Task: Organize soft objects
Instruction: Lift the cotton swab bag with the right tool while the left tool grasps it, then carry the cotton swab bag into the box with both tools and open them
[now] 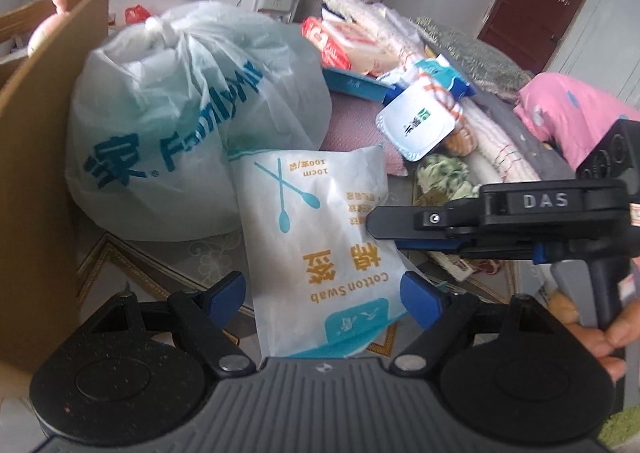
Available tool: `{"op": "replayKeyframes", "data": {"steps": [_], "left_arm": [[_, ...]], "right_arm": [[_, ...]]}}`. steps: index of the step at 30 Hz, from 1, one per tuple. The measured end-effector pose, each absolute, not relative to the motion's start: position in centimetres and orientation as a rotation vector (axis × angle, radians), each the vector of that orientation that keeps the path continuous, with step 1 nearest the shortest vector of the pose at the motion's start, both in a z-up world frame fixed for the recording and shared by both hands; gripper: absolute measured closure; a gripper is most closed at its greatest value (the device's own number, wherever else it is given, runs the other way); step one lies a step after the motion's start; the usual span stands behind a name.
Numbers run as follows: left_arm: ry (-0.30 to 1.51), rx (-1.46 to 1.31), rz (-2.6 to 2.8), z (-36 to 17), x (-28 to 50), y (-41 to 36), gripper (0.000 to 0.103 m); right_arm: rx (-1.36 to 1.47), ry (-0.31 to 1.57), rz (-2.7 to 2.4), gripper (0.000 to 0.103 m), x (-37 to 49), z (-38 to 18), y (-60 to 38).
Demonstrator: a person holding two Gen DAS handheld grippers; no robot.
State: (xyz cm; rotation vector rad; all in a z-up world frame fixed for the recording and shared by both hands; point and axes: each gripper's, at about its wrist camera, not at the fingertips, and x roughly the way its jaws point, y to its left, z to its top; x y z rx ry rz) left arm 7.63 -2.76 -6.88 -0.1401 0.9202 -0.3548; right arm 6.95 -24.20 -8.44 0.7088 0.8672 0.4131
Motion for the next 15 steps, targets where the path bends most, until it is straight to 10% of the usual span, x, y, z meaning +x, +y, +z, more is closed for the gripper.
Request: {"op": "replayKeyframes", "data": {"steps": [15], "left_arm": [[0.878, -0.105, -0.348, -6.7, 7.9, -3.8, 0.043]], "right_arm": [[0.726, 0.875, 0.414, 0.077, 7.4, -8.6, -24.4]]}}
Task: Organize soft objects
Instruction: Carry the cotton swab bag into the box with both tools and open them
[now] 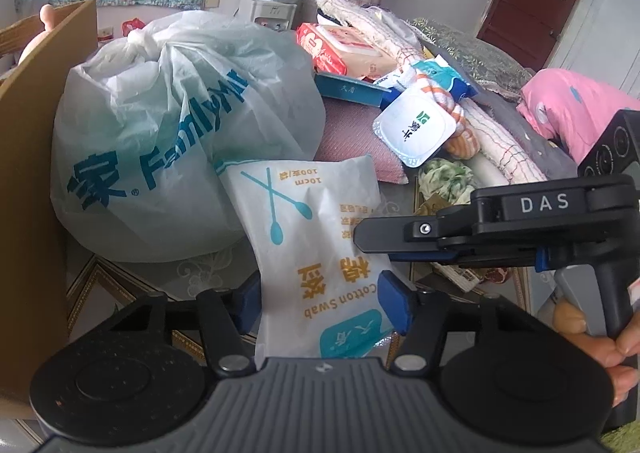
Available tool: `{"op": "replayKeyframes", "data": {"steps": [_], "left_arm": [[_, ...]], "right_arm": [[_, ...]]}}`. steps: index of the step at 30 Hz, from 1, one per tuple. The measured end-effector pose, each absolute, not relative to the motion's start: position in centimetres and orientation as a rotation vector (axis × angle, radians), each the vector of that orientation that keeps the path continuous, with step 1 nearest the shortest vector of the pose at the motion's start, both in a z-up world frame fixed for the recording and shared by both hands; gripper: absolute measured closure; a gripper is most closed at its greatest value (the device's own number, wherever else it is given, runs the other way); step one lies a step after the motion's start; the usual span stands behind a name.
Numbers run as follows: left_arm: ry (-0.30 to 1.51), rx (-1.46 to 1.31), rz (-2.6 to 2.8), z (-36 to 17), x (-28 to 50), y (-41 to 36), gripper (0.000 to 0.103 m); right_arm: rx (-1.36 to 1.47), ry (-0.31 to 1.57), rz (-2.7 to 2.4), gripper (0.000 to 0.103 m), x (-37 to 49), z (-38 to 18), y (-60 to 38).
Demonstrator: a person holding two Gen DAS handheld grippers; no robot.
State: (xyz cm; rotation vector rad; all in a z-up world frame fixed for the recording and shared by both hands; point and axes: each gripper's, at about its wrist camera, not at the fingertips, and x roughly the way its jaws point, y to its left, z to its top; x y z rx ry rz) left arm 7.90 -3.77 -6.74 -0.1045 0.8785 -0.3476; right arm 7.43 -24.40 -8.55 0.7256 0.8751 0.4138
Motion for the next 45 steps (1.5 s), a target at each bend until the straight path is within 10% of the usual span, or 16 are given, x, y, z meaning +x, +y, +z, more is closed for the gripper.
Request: {"op": "replayKeyframes", "data": {"steps": [25, 45], "left_arm": [[0.652, -0.094, -0.292, 1.8, 1.7, -1.3, 0.046], [0.846, -0.146, 0.098, 7.5, 17.2, 19.8, 0.046]], "right_arm": [[0.650, 0.705, 0.558, 0.077, 4.0, -0.7, -21.8], [0.526, 0.934, 0.829, 0.075, 29.8, 4.8, 2.0]]}}
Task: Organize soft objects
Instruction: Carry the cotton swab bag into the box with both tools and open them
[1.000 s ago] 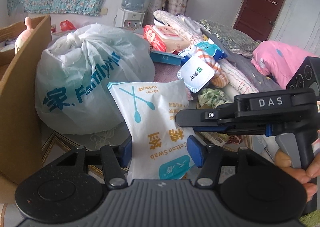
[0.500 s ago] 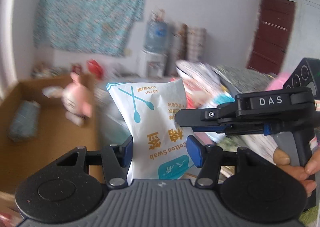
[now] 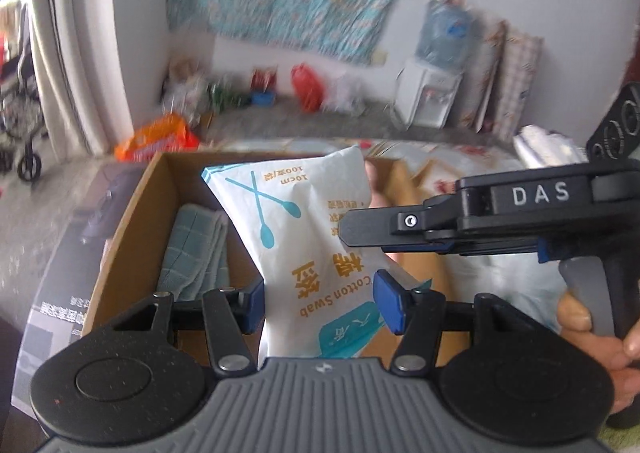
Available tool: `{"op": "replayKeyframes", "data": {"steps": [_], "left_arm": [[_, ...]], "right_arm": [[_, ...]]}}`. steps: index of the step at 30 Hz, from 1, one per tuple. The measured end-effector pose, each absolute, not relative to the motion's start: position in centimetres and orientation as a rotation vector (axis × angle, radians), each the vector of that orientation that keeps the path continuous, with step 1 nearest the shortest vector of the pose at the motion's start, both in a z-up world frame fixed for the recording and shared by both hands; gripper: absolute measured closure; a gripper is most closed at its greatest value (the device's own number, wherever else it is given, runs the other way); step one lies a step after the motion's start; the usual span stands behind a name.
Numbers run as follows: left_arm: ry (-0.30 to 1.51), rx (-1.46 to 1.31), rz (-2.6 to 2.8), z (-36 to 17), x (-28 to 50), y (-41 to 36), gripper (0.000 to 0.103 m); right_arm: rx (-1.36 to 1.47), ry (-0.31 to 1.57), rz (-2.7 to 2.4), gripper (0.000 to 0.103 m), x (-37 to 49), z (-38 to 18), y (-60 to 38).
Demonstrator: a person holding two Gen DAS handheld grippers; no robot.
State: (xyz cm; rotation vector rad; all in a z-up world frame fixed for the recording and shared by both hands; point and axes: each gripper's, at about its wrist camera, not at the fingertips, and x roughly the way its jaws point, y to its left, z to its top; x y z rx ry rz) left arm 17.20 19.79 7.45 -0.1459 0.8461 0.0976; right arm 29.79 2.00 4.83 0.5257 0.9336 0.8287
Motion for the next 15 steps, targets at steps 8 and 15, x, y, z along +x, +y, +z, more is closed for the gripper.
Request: {"op": "replayKeyframes", "data": {"steps": [8, 15], "left_arm": [[1.055, -0.151, 0.117, 1.6, 24.5, 25.3, 0.049], [1.122, -0.124, 0.147, -1.3, 27.1, 27.2, 0.049]], "right_arm": [[0.468, 1.021, 0.773, 0.075, 36.3, 0.8, 6.2], [0.482, 0.999, 0.789, 0.075, 37.7, 1.1, 6.0]]}}
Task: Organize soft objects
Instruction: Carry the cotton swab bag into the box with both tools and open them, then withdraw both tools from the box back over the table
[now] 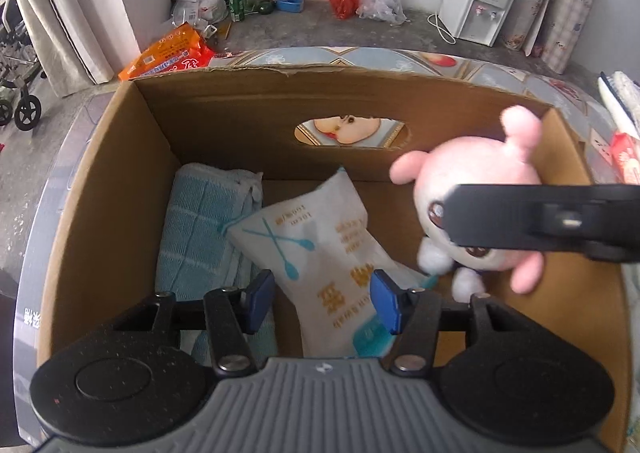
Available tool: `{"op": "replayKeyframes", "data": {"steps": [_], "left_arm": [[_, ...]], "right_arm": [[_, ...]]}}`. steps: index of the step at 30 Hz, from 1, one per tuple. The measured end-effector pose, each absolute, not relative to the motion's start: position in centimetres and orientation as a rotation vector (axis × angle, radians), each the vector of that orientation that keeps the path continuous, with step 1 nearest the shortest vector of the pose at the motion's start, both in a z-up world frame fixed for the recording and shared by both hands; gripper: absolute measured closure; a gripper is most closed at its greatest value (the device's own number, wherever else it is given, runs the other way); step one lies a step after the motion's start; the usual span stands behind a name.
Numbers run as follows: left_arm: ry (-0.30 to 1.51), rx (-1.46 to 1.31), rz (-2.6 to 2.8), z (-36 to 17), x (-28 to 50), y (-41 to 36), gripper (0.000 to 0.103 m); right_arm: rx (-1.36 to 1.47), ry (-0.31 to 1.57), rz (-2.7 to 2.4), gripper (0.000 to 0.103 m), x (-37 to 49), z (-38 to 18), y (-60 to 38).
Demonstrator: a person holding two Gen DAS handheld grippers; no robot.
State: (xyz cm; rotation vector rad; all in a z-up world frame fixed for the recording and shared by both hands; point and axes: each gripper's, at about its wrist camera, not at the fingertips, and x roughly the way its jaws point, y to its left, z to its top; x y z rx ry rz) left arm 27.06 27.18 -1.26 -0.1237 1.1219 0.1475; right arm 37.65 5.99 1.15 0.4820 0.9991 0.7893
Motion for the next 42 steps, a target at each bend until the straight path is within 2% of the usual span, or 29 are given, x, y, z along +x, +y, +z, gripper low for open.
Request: {"op": "replayKeyframes", "data": {"steps": [6, 10, 11, 13, 18, 19, 29, 31, 33, 42], "left_arm": [[1.133, -0.076, 0.155, -1.9, 28.2, 26.8, 0.057], [1.101, -0.086, 0.186, -1.9, 28.8, 27.0, 0.055], [1.083, -0.081, 0.204, -1.6, 28.7, 27.0, 0.052], [1.063, -0.086, 0.223, -0.9, 28.2, 26.9, 0.032], [1.005, -0.119, 0.245, 1.9, 25.6, 26.3, 0.018], [0.990, -0.123, 0.250, 2.6, 24.9, 26.2, 0.018], [0.812, -0.155, 0.201, 9.9, 15.1, 21.8, 0.010], [0.769, -0.153, 0.164, 10.8, 12.6, 20.2, 0.006], [0.740, -0.156, 0.116, 11.1, 10.2, 18.5, 0.005], [0.702, -0.096, -0.058, 10.3, 3.7, 9.1, 0.005]], "right_arm": [[0.495, 0.965, 0.811, 0.075, 37.0, 2.4, 4.9], [0.483, 0.942, 0.820, 0.075, 36.0, 3.0, 4.4], [0.477, 0.937, 0.822, 0.075, 35.7, 3.2, 4.3], [0.471, 0.925, 0.822, 0.074, 34.9, 3.7, 3.9], [0.484, 0.861, 0.826, 0.070, 31.9, 5.3, 2.7], [0.495, 0.848, 0.832, 0.069, 31.2, 5.8, 2.4], [0.603, 0.655, 0.820, 0.045, 21.4, 9.5, -5.2], [0.612, 0.622, 0.791, 0.040, 19.1, 9.3, -7.6], [0.631, 0.597, 0.741, 0.027, 16.4, 8.4, -10.7], [0.752, 0.612, 0.473, 0.025, 7.1, 0.8, -21.4]]}}
